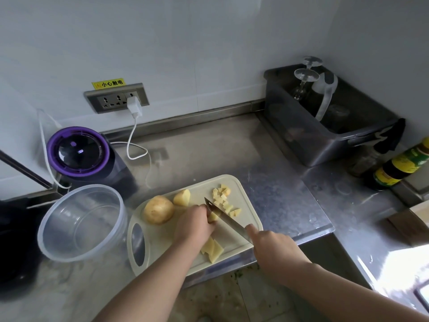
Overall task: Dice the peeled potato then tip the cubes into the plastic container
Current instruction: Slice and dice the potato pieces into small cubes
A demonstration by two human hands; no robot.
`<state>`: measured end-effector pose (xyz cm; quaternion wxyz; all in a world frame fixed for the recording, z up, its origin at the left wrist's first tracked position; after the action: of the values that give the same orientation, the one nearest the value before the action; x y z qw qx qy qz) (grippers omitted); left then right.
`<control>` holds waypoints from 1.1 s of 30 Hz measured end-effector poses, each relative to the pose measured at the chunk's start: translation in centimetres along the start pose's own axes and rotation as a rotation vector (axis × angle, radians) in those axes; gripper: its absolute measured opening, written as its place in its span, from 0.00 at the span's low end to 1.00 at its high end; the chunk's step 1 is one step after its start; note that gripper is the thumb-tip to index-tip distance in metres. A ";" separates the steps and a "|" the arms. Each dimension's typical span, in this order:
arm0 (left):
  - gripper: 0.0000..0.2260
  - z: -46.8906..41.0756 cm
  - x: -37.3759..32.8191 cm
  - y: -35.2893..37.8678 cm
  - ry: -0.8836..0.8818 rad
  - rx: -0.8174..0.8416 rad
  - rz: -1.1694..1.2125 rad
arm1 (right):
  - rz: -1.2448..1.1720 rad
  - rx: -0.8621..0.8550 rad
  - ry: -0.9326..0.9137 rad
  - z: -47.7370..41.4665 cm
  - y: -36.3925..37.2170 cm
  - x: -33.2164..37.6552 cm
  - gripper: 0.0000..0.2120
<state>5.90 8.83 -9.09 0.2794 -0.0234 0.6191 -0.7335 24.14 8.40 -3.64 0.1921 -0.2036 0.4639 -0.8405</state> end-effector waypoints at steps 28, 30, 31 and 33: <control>0.11 1.4 0.4 -0.9 -0.005 -0.031 0.046 | 0.022 0.026 -0.007 0.2 -0.5 0.7 0.21; 0.11 1.4 0.3 -1.0 0.000 -0.034 0.032 | 0.030 0.029 -0.016 0.0 -0.4 0.7 0.22; 0.10 1.4 0.2 -1.0 0.001 -0.031 0.025 | 0.030 0.030 -0.021 -0.1 -0.3 0.7 0.23; 0.09 1.3 0.2 -0.9 0.001 -0.021 0.022 | 0.020 0.044 -0.035 -0.1 0.1 0.9 0.22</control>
<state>5.88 7.64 -8.04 0.2869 -0.0190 0.6272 -0.7238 23.38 7.97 -3.60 0.2129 -0.2094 0.4440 -0.8448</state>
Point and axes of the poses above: each hand's wrist, its own z-axis away from the middle knuckle, its own y-axis out of the palm, x = y × z, the point moved 7 cm from there along -z, towards the middle knuckle, and after that the axes turned 2 degrees about y, right-handed, at the moved point
